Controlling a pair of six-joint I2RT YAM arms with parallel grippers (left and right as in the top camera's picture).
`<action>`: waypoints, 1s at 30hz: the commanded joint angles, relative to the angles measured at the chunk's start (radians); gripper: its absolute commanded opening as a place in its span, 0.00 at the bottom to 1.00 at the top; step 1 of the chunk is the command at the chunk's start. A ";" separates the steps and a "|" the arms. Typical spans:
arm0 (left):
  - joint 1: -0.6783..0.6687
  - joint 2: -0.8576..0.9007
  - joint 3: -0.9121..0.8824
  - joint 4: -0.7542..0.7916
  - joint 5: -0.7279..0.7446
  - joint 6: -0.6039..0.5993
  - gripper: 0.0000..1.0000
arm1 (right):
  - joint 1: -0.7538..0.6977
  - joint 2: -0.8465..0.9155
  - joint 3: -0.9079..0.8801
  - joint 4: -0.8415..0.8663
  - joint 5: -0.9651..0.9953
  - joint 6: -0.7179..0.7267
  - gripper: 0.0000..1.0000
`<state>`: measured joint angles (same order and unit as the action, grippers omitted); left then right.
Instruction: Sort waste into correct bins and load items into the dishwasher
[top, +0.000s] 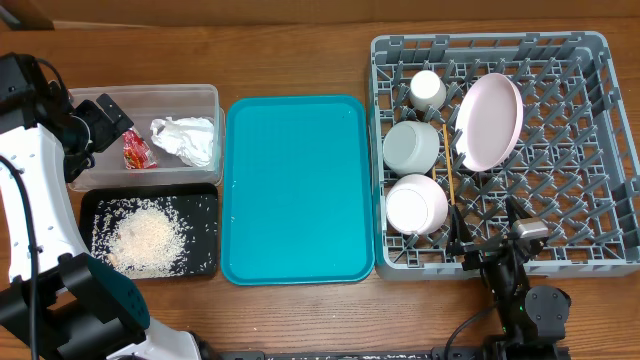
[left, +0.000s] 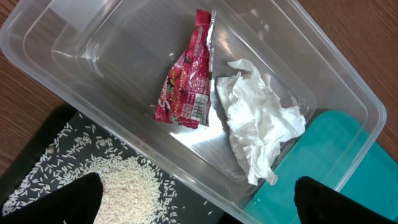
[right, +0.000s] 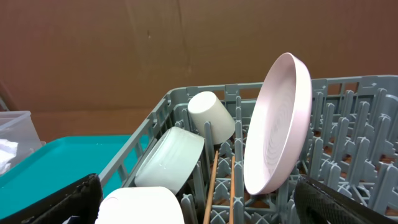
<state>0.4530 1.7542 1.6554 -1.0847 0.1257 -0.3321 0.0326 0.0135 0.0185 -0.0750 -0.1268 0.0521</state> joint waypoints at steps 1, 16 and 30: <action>-0.006 -0.035 -0.002 0.000 -0.006 0.022 1.00 | -0.006 -0.011 -0.011 0.005 -0.002 -0.007 1.00; -0.222 -0.340 -0.002 0.000 -0.006 0.022 1.00 | -0.006 -0.011 -0.011 0.005 -0.002 -0.007 1.00; -0.552 -0.703 -0.002 -0.068 -0.010 0.022 1.00 | -0.006 -0.011 -0.011 0.005 -0.002 -0.007 1.00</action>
<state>-0.0956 1.1137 1.6554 -1.1263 0.1257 -0.3321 0.0322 0.0135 0.0185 -0.0753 -0.1268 0.0509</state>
